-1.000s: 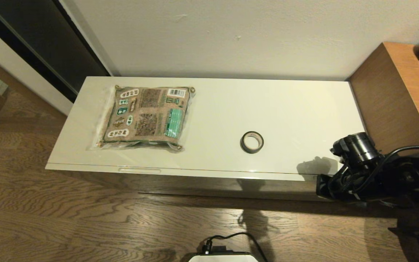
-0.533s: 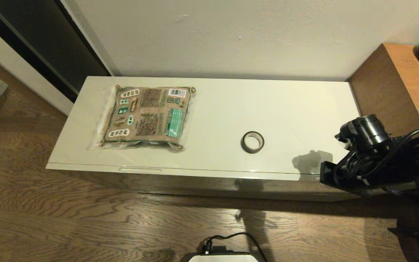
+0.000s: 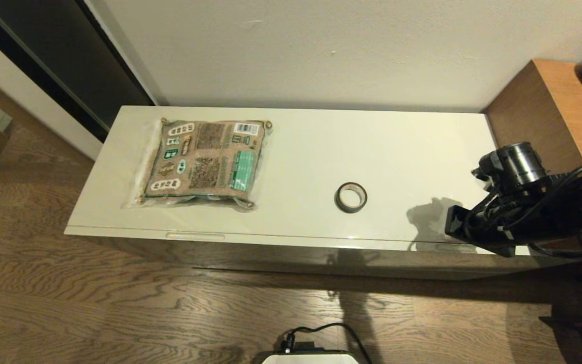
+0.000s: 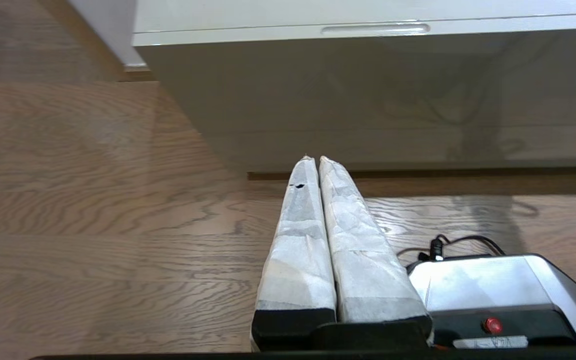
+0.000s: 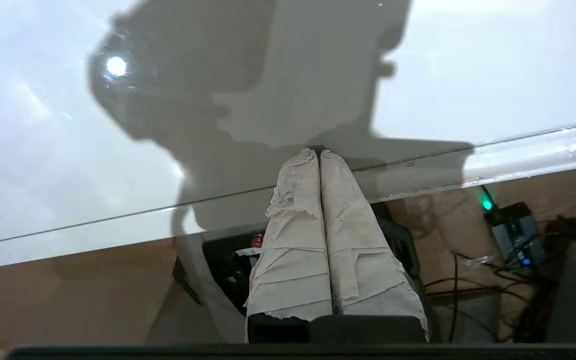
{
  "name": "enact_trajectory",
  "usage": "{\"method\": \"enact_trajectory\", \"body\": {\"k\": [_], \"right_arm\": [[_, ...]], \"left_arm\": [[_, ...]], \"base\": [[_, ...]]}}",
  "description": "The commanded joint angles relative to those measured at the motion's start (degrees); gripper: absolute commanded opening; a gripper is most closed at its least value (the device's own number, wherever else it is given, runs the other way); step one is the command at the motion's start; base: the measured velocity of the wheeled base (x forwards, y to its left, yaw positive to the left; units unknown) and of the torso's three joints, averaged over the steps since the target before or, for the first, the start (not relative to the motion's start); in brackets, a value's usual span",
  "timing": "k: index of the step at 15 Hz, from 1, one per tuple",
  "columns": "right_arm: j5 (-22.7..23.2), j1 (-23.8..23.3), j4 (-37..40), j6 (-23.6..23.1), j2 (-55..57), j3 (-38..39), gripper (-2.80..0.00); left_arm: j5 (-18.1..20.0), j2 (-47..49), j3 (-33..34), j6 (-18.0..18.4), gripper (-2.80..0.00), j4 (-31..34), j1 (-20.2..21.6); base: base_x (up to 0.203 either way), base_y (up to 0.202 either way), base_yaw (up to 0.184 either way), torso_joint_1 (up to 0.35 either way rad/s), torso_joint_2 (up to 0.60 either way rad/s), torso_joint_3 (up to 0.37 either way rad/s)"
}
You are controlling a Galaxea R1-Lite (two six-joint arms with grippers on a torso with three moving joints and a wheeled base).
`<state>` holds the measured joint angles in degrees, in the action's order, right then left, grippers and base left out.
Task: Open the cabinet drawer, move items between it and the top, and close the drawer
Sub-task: Open the drawer
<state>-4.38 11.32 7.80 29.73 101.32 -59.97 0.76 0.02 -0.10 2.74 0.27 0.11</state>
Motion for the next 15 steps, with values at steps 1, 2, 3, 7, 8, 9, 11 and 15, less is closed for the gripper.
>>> {"method": "enact_trajectory", "body": {"k": [1,2,3,7,8,9,11,15], "right_arm": [[0.06,-0.76,0.02,0.15,1.07,0.64,-2.80],[0.07,-0.98,0.02,0.22,1.48,1.37,-2.80],[0.04,-1.06,-0.05,0.23,1.87,1.86,-2.80],[0.28,-1.12,-0.71,0.08,3.35,8.32,-2.80],[0.53,-1.12,-1.48,0.05,3.42,10.05,-2.80],[0.85,-1.12,-3.35,-0.04,3.61,12.22,-2.80],[1.17,-1.12,-7.88,-0.46,3.92,16.65,-2.80],[2.77,-1.04,-8.21,-0.80,-0.07,22.95,-2.80]], "left_arm": [[0.03,0.06,0.01,0.07,-2.80,0.00,-0.02],[0.03,0.06,0.01,0.01,-2.80,0.00,-0.09],[0.03,0.06,0.01,-0.02,-2.80,0.00,-0.06],[0.03,0.06,0.01,-0.02,-2.80,0.00,-0.02],[0.03,0.06,0.01,-0.02,-2.80,0.00,-0.03],[0.03,0.06,0.01,-0.02,-2.80,0.00,-0.02],[0.03,0.06,0.01,-0.02,-2.80,0.00,-0.11],[0.03,0.06,0.01,0.07,-2.80,0.00,-0.02]], "base": [[0.000,0.000,0.000,0.000,0.00,0.000],[0.000,0.000,0.000,0.000,0.00,0.000],[0.000,0.000,0.000,0.000,0.00,0.000],[0.000,0.000,0.000,0.000,0.00,0.000],[0.000,0.000,0.000,0.000,0.00,0.000],[0.000,0.000,0.000,0.000,0.00,0.000],[0.000,0.000,0.000,0.000,0.00,0.000],[0.000,0.000,0.000,0.000,0.00,0.000]]}}
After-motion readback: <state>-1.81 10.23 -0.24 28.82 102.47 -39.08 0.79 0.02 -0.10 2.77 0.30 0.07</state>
